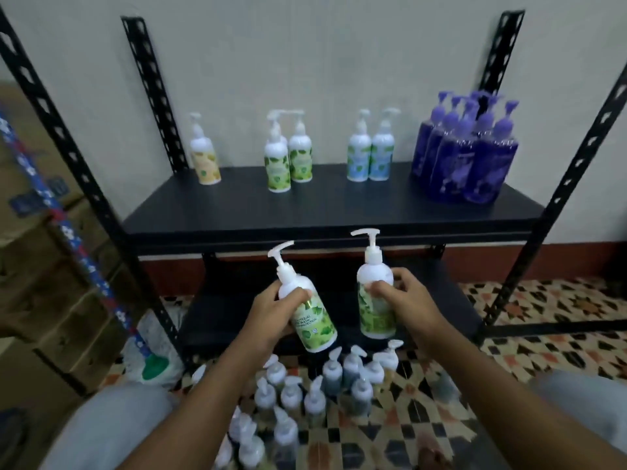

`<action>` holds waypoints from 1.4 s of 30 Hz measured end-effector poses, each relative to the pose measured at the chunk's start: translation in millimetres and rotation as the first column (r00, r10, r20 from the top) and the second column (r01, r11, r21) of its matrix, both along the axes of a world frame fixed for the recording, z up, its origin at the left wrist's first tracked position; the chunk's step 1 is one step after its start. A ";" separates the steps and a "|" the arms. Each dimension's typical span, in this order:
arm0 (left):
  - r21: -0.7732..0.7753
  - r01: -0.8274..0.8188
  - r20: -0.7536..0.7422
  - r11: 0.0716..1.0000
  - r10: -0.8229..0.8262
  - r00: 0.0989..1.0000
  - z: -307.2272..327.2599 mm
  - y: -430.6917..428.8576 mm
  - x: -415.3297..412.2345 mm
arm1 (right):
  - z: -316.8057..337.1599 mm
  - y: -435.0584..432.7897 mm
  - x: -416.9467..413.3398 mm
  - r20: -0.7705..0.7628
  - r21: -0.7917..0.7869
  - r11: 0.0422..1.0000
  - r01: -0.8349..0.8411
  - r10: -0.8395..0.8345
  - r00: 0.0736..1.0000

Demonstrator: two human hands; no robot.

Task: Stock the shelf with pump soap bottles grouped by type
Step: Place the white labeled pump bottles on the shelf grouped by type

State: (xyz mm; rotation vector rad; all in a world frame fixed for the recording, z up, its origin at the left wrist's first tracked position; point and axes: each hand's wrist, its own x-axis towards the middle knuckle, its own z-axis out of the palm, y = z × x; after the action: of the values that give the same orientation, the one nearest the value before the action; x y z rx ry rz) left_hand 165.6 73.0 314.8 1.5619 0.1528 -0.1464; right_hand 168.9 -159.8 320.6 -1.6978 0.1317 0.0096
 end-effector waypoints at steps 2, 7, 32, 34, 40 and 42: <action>-0.070 -0.014 0.039 0.997 0.017 0.999 21.1 6.4 1.7 | 25.9 7.6 5.0 0.020 0.060 0.998 -0.031 0.030 0.999; -0.275 -0.115 0.042 0.955 0.131 0.990 45.3 12.2 15.6 | 55.1 26.4 24.5 0.041 0.244 0.965 -0.101 0.094 0.995; -0.376 -0.021 0.028 0.926 0.034 0.999 28.1 15.5 31.3 | 28.9 85.5 44.5 0.003 0.550 0.801 -0.235 0.279 0.960; -0.382 -0.013 0.043 0.924 0.032 0.999 28.0 16.6 28.8 | 30.5 84.8 42.1 0.001 0.586 0.777 -0.229 0.282 0.959; -0.395 -0.089 0.036 0.914 0.112 0.993 31.1 20.8 22.4 | 28.0 81.1 38.8 -0.052 0.577 0.800 -0.163 0.236 0.970; -0.405 -0.114 0.012 0.907 0.130 0.991 32.6 21.6 20.6 | 27.0 80.2 38.8 -0.074 0.598 0.786 -0.156 0.248 0.966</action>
State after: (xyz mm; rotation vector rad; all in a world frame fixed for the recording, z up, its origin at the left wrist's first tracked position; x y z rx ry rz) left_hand 186.2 94.6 347.4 1.1368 0.1771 -0.0435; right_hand 207.8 -79.6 347.6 -1.0735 0.0464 0.3133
